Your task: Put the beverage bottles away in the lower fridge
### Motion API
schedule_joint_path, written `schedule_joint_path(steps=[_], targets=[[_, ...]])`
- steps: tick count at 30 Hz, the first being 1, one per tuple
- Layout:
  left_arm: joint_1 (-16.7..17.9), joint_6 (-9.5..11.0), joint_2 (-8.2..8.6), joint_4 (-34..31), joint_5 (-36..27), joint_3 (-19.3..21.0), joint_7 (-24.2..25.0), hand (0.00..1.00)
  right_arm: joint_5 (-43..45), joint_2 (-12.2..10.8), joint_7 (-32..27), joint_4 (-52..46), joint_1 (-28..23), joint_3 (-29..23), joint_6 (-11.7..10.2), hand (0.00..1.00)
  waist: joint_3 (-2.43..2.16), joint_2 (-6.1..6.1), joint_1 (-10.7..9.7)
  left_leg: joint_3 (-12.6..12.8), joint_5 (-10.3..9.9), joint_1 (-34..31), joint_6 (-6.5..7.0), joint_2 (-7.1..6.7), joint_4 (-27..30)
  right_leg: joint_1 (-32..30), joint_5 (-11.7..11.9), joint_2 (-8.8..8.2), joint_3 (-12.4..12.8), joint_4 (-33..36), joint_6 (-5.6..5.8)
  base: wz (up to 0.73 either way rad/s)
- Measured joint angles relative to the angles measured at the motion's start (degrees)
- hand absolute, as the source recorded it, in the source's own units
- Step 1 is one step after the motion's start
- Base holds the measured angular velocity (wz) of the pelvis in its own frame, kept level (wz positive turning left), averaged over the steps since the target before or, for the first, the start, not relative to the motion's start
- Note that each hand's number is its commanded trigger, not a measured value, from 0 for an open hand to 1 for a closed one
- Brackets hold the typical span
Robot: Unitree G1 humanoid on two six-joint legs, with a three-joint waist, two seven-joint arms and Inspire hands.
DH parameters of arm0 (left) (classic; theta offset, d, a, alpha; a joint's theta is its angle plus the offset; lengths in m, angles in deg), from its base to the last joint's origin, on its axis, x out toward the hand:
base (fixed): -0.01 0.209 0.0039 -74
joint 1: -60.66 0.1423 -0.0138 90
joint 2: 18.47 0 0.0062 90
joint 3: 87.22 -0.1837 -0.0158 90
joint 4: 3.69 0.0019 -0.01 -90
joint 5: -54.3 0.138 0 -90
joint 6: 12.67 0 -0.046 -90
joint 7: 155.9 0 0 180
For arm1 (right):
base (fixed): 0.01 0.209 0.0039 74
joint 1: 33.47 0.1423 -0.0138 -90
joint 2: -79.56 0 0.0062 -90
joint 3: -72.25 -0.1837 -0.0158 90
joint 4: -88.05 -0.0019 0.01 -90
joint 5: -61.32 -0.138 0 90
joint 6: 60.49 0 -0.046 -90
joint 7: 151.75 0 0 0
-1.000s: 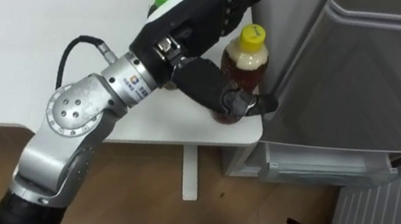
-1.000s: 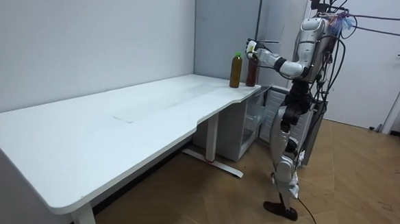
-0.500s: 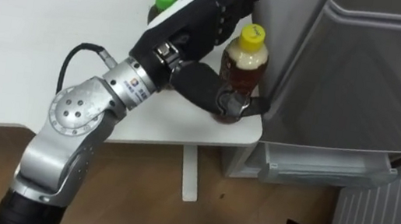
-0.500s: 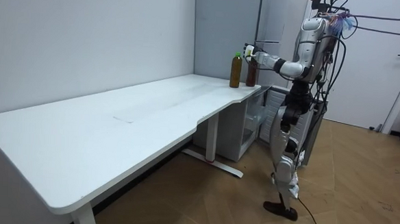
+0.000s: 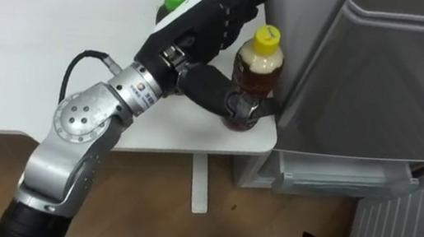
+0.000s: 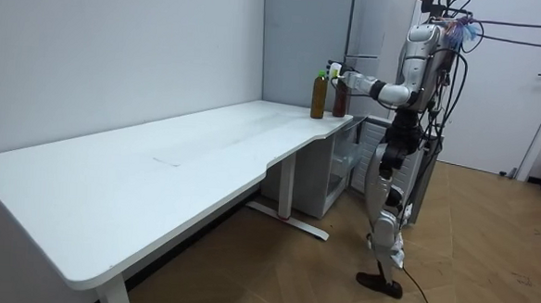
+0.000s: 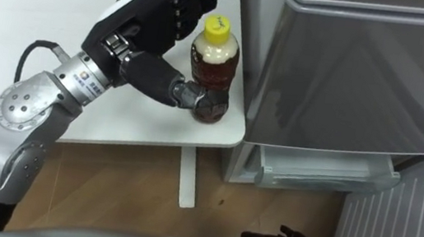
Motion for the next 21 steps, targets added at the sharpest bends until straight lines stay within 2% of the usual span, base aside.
schedule_joint_path(steps=[5, 6, 7, 21], targets=[[-0.07, 0.19, 0.75, 3.47, -0.02, 0.02, -0.20, 0.00, 0.03, -0.13, -0.01, -0.05, -0.14, -0.05, -0.19, 0.00, 0.02, -0.22, -0.12, 0.07, 0.00, 0.21, 0.00, 0.01, -0.01, 0.20, 0.00, 0.00, 0.00, 0.00, 0.00, 0.00], [-0.07, 0.14, 1.06, 5.34, -0.02, 0.01, -0.19, 0.00, 0.03, -0.13, 0.00, -0.05, -0.06, -0.04, -0.22, 0.00, -0.18, 0.13, -0.20, 0.07, 0.00, 0.16, 0.00, 0.01, 0.00, 0.20, 0.00, 0.00, -0.01, -0.01, 0.00, 0.00], [-0.07, 0.08, 1.36, 6.69, 0.00, -0.02, -0.13, 0.00, 0.03, -0.13, 0.02, -0.07, -0.04, -0.04, -0.22, 0.00, -0.19, 0.13, -0.28, 0.07, 0.00, 0.09, 0.00, 0.02, 0.01, 0.14, 0.00, 0.00, -0.03, -0.01, 0.00, 0.00], [-0.09, -0.12, 1.90, 8.98, 0.25, -0.32, 2.35, 0.00, 0.11, 0.05, 0.19, -0.52, 0.13, 0.00, 0.10, 0.00, -0.26, 0.58, -0.39, 0.36, 0.00, -0.55, 0.00, 0.01, -0.01, -0.59, 0.00, 0.00, 0.00, -0.01, 0.00, 0.00]])
